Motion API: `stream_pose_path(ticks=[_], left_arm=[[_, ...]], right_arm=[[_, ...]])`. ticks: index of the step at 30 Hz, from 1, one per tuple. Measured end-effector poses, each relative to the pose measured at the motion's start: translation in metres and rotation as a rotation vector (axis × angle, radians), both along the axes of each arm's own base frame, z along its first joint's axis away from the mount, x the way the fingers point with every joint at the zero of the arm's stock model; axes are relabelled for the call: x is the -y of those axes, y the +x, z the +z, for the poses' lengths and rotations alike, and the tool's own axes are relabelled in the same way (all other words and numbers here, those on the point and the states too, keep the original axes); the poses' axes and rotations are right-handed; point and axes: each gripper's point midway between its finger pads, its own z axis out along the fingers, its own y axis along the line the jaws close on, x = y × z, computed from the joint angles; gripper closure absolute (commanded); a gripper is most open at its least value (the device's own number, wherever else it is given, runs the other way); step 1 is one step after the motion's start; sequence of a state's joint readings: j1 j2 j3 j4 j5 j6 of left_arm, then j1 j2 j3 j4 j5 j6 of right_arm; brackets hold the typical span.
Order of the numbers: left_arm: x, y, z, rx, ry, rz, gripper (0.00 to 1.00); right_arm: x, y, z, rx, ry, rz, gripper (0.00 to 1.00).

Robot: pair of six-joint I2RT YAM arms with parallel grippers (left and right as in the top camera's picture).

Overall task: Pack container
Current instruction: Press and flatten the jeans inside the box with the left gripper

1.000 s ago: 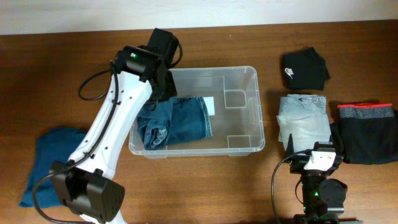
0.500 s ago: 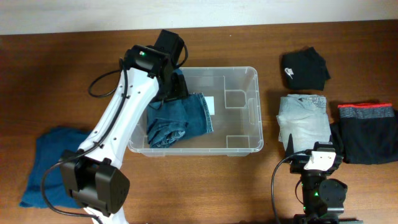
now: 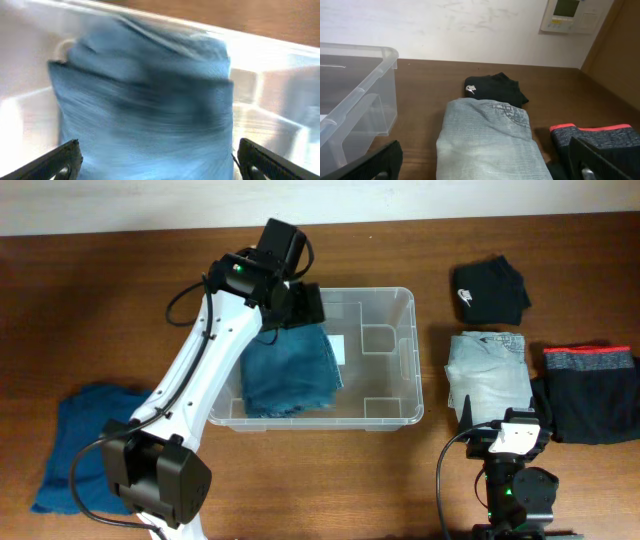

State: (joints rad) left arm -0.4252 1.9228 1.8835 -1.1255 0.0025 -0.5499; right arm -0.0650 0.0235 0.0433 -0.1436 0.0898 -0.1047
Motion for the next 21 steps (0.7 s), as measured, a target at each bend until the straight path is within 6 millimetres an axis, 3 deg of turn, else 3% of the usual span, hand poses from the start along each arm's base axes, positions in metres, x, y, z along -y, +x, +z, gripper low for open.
stream_pose_path(ticks=[4,8,13,16,21], left_arm=[[0.007,0.001,0.002,0.003,-0.032,-0.026,0.01],[0.012,-0.002,0.002,-0.005,-0.049,-0.058,0.09],[0.022,-0.015,-0.002,-0.044,-0.049,-0.107,0.38],[0.040,-0.024,-0.012,-0.072,-0.041,-0.156,0.53],[0.071,-0.035,-0.048,-0.137,-0.014,-0.231,0.93]], right_arm=[[0.000,0.000,0.000,0.000,0.000,0.000,0.02],[0.000,0.000,0.000,0.000,0.000,0.000,0.02],[0.000,0.000,0.000,0.000,-0.001,0.000,0.02],[0.000,0.000,0.000,0.000,0.000,0.000,0.02],[0.000,0.000,0.000,0.000,0.000,0.000,0.02]])
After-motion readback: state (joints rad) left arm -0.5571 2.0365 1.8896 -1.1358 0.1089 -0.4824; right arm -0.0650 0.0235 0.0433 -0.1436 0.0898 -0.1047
